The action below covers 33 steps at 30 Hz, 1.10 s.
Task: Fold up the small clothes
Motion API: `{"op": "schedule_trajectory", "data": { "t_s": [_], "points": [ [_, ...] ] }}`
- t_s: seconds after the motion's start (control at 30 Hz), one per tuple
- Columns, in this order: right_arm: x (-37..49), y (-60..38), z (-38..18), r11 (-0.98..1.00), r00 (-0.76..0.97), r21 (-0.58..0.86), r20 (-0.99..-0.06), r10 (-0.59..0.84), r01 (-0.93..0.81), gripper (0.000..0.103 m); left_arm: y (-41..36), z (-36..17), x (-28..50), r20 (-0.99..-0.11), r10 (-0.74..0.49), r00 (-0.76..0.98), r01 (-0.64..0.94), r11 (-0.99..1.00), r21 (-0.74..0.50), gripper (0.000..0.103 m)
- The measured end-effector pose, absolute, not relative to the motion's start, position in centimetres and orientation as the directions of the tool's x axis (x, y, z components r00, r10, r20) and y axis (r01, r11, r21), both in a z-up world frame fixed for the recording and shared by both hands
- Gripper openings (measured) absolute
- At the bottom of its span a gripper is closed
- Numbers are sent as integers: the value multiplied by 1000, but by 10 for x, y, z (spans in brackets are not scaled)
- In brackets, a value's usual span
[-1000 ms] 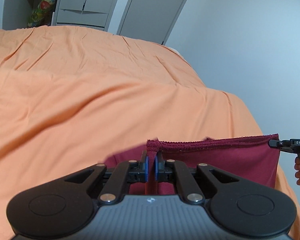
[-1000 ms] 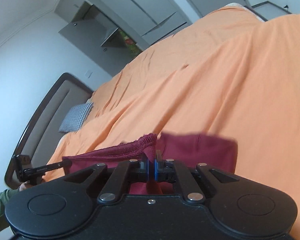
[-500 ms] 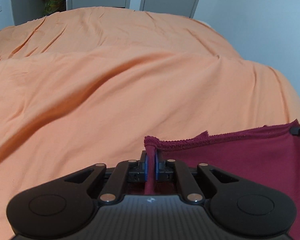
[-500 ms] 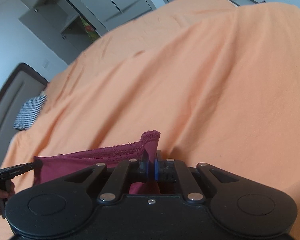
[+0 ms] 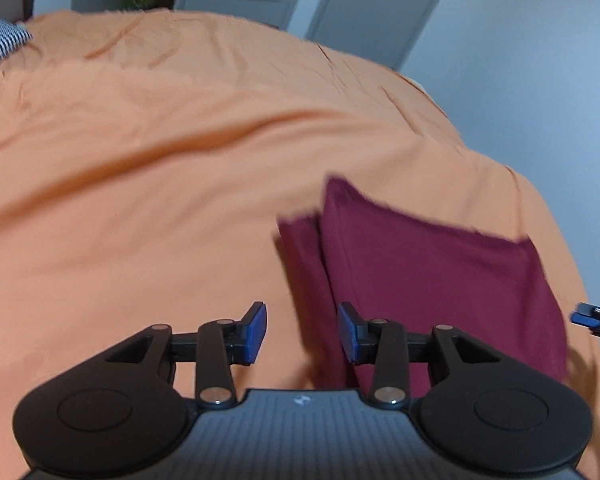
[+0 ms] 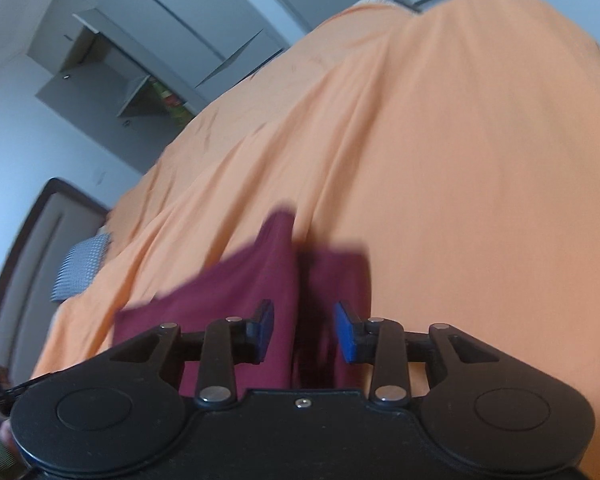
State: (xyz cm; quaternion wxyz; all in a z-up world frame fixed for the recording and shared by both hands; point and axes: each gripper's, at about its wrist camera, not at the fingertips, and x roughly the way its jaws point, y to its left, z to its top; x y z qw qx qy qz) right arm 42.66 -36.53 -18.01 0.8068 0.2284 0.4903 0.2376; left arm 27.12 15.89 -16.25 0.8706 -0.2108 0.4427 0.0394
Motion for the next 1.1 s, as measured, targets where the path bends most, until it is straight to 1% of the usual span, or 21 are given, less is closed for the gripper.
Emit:
{"op": "schedule_trajectory", "data": {
  "t_s": [0.1,0.13,0.27,0.37,0.5,0.8,0.83,0.87,0.9,0.93,0.97,1.03,1.1],
  "points": [
    [382,-380,-184,765,358,624,-686,634,-160,38,141,-174,242,-796,-189,575,-230,896,-379,42],
    [369,-382,-186,762,340,627,-689,640,-166,38,136,-177,237,-800,-200,566,-224,896,-383,41],
    [339,-388,-195,771,295,615,-715,634,-165,38,128,-183,228,-808,-179,561,-232,903,-362,41],
    [333,-385,-196,778,296,608,-722,626,-161,38,128,-176,221,-793,-172,584,-237,899,-369,41],
    [330,-386,-192,770,302,613,-711,635,-176,38,122,-167,213,-784,-208,585,-180,909,-375,41],
    [343,-372,-205,766,260,608,-720,643,-210,38,104,-179,223,-794,-233,561,-131,922,-363,41],
    [344,-370,-208,764,250,610,-722,645,-211,36,104,-181,224,-795,-237,559,-126,923,-364,41],
    [346,-367,-212,760,237,615,-722,650,-212,35,104,-183,226,-796,-248,553,-121,921,-370,37],
    [347,-365,-214,754,222,621,-720,657,-214,32,105,-184,227,-795,-265,546,-110,918,-382,31],
    [347,-362,-215,751,213,622,-721,660,-221,18,106,-184,228,-794,-281,540,-98,916,-390,25],
    [347,-361,-215,747,207,623,-719,664,-233,10,107,-183,228,-791,-293,537,-80,916,-393,21],
    [347,-362,-211,741,202,623,-715,670,-251,9,113,-177,226,-775,-330,538,-26,913,-407,14],
    [349,-366,-205,731,200,630,-705,680,-262,8,121,-171,226,-764,-357,538,10,909,-417,12]
  ]
}}
